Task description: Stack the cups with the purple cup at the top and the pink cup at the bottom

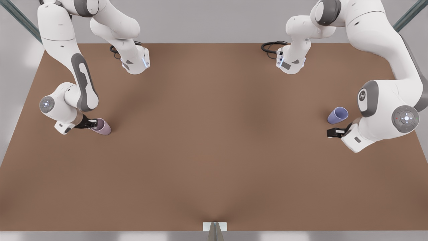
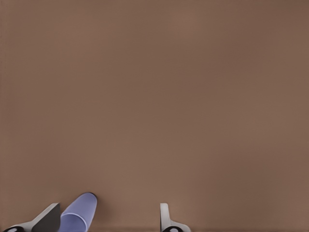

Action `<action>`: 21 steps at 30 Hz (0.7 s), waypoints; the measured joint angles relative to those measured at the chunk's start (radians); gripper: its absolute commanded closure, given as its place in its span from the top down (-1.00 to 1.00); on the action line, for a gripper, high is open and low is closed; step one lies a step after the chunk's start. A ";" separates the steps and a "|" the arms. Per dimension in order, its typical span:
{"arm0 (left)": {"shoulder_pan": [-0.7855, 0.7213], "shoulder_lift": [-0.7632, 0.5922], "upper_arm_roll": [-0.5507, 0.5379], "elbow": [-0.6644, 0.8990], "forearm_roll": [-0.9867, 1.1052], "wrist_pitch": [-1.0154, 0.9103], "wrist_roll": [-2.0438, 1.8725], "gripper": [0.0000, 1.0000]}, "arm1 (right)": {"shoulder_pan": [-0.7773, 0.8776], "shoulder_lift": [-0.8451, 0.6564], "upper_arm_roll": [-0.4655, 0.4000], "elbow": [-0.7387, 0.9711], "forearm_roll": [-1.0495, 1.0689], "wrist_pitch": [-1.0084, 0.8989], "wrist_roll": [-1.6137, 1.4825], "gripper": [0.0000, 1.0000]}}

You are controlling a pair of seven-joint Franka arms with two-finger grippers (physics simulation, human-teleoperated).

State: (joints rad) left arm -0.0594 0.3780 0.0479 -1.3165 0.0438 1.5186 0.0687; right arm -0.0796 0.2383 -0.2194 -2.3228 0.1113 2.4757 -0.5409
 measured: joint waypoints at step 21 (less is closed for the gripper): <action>-0.002 -0.288 0.210 -0.888 0.003 0.552 -0.002 1.00 | 0.683 0.665 0.360 1.253 -0.069 -0.379 0.561 -0.57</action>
State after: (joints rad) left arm -0.0610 0.0903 0.2577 -2.2046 0.0471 2.0706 0.0664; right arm 0.6038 0.9029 0.1405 -1.0702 0.0418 2.0965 0.0204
